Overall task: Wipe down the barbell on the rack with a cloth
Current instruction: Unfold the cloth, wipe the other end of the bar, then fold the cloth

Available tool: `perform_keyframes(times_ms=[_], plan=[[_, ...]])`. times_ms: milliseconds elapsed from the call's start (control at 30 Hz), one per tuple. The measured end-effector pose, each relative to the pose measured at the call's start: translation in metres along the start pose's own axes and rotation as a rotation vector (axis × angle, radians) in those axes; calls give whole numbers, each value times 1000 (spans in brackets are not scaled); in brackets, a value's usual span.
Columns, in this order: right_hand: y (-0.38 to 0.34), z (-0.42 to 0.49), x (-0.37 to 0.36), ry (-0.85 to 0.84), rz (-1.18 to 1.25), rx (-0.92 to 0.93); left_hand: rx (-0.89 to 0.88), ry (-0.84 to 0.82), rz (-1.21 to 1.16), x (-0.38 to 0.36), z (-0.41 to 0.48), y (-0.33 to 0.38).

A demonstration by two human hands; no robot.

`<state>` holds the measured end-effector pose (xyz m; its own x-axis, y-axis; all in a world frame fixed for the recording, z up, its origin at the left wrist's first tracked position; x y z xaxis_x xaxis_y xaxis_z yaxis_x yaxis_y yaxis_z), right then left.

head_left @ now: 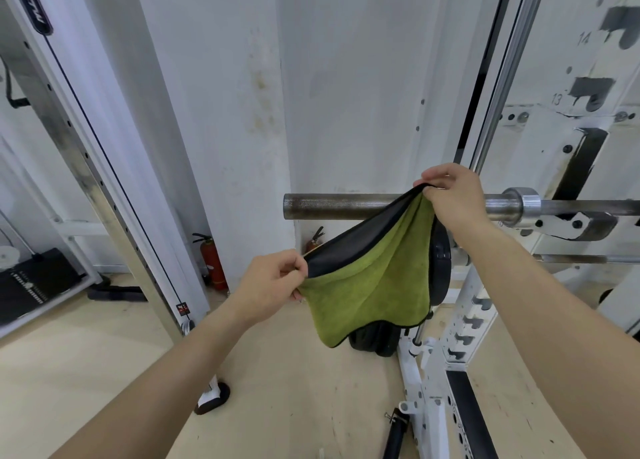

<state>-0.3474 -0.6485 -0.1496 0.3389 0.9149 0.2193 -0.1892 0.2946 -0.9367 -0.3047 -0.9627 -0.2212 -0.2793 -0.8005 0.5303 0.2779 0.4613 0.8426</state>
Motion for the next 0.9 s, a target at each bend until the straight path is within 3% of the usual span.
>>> perform_keyframes(times_ms=[233, 467, 533, 633, 800, 900], plan=[[-6, 3, -1, -51, -33, 24, -206, -77, 739, 1, 2, -3], [-2, 8, 1, -38, -80, 30, -241, -136, 914, 6, 9, -14], [-1, 10, 3, -32, -160, 57, -202, -119, 822, 8, 10, -12], [2, 11, 11, -37, -277, 81, -121, 8, 472, 22, 10, -9], [3, 2, 18, -50, -339, 86, 72, 224, -356, 30, 14, -13], [5, -6, 13, -67, -199, -62, 201, 419, -637, 32, 19, -10]])
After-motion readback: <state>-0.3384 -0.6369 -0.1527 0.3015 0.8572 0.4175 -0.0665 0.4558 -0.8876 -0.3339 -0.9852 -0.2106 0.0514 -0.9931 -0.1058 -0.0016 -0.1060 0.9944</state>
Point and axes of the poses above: each hand's wrist, its own z-axis towards the middle knuckle, its own x-axis out of the back of the hand, y = z × x, the point moved 5 cm from there along z, towards the middle knuckle, and after that the axes turned 8 degrees about -y, right-handed, at the moved point
